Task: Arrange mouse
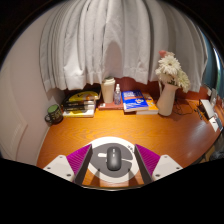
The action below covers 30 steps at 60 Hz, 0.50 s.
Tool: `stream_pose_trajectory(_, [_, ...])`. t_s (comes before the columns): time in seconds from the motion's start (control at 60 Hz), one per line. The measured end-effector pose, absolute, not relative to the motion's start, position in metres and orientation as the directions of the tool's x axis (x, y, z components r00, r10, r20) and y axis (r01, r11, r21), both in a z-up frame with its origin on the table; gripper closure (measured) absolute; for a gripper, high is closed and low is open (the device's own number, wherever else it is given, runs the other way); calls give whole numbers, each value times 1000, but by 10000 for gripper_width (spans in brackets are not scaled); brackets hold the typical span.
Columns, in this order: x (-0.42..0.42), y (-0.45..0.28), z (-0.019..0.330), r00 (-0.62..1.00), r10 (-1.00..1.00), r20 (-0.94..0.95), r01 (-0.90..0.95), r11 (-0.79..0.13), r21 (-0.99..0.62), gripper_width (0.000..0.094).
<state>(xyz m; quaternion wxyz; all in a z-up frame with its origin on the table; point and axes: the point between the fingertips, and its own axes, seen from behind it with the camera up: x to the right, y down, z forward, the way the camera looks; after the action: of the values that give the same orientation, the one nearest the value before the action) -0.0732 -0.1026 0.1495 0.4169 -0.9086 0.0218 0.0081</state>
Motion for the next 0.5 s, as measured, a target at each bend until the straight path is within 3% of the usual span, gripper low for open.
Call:
stream_pose_trajectory(0.133, [-69, -146, 209, 999, -37, -22, -39, -592, -805, 92])
stream_pose_trajectory(0.25, [-67, -183, 233, 999, -45, -15, -38, -568, -822, 96])
stream_pose_trajectory(0.5, [-82, -238, 231, 999, -38, -27, -43, -577, -816, 98])
